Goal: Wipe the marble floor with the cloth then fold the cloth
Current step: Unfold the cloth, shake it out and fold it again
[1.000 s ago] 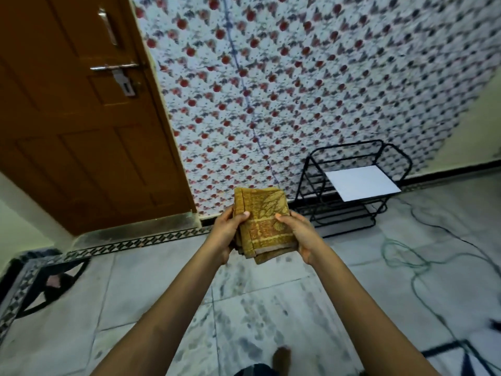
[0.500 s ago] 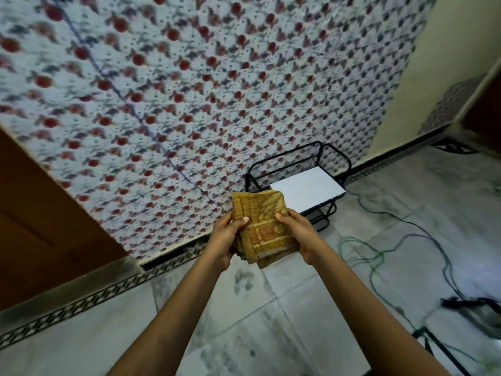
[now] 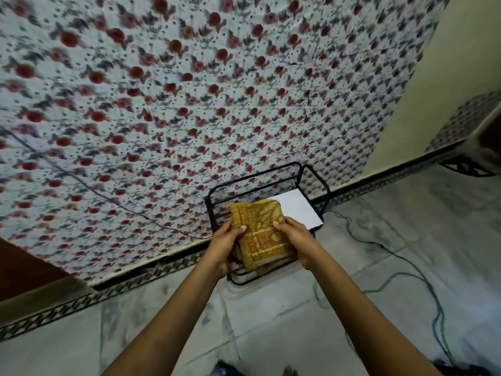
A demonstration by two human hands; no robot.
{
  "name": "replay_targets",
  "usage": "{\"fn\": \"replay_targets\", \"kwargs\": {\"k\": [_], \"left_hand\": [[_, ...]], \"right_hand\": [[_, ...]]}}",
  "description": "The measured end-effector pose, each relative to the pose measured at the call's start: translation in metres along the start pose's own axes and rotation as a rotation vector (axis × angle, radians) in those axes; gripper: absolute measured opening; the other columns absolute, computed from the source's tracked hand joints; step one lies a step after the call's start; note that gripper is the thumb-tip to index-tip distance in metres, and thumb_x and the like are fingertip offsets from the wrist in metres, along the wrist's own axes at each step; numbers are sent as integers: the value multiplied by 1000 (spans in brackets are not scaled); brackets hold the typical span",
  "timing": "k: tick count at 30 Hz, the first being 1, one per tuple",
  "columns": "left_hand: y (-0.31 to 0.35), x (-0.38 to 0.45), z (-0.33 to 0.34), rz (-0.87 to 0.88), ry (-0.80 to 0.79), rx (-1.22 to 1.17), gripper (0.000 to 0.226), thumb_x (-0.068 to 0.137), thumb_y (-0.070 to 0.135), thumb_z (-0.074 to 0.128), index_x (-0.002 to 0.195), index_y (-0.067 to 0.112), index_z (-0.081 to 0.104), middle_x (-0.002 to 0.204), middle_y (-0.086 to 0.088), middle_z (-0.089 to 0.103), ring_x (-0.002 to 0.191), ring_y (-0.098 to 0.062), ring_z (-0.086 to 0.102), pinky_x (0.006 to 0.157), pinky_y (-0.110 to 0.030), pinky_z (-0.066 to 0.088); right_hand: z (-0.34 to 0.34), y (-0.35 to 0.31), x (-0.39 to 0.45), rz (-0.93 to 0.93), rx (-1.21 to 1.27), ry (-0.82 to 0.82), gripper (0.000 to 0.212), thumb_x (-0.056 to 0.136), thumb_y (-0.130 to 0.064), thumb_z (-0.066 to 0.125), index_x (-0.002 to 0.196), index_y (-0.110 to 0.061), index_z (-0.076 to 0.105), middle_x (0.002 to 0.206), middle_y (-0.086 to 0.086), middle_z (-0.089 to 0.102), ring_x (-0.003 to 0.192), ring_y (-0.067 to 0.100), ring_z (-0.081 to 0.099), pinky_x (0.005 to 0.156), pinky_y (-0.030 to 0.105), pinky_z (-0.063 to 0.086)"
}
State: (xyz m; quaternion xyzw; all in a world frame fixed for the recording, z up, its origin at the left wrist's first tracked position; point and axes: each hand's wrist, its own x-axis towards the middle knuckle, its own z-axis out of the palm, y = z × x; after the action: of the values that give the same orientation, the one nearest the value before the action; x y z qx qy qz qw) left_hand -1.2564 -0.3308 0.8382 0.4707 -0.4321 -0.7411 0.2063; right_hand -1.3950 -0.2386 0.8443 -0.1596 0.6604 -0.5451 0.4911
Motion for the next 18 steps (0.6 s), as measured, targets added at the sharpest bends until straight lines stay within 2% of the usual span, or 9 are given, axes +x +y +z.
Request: {"fn": "replay_targets", "kwargs": {"k": [2,4,6,8,10,12,15,18], "left_hand": [[2,22,25,-20,21,-2,13,92,13,56,98,23,61,100,-4,67,93,-25,63,82,-44,53],[2,43,43,-29,42,-3,16,92,13,56,105,21,62,107,-7,66,99,-28,63,91,-49,50],[3,69,61,-51,68,3,20,92,14,55,110,20,59,106,-7,65,99,-28,62,89,-48,50],[4,94,74,-76,74,-6,17,93,14,54,108,21,59,103,-7,65,94,-28,61,85,-49,50],[3,121,84,-119,75,-40,13,92,13,54,101,21,60,98,-7,66,89,-28,62,85,-55,48],[1,152,90,-148,83,-67,14,92,13,54,100,23,60,102,-9,67,93,-30,62,88,-60,46],[0,192,99,-180,109,-70,19,92,13,54,107,23,60,109,-10,65,97,-30,62,85,-53,51],[-7,231,112,-204,146,-29,19,91,17,56,104,29,63,111,-7,66,100,-28,62,83,-48,53]], "right_hand": [[-25,-8,26,29,-17,1,24,93,-22,55,116,-14,59,108,8,62,88,17,60,65,24,48],[-43,-11,50,55,-31,2,26,93,-22,55,117,-14,58,112,10,62,93,21,59,68,26,49],[-60,-17,77,82,-47,-12,27,93,-22,54,119,-13,58,112,10,62,93,21,60,69,27,49],[-72,-22,104,100,-68,-26,25,94,-22,53,117,-14,58,109,9,62,86,17,60,67,26,48],[-81,-27,134,109,-70,-32,23,95,-24,51,116,-16,57,106,7,61,82,12,59,63,24,47],[-89,-30,165,120,-77,-35,25,96,-26,49,119,-17,55,106,5,60,84,12,58,63,23,46],[-98,-32,201,171,-97,-33,30,96,-27,48,125,-18,53,112,7,58,95,19,56,66,25,46],[-113,-30,240,220,-130,-13,30,95,-23,50,124,-17,53,113,7,57,95,20,56,66,25,48]]}}
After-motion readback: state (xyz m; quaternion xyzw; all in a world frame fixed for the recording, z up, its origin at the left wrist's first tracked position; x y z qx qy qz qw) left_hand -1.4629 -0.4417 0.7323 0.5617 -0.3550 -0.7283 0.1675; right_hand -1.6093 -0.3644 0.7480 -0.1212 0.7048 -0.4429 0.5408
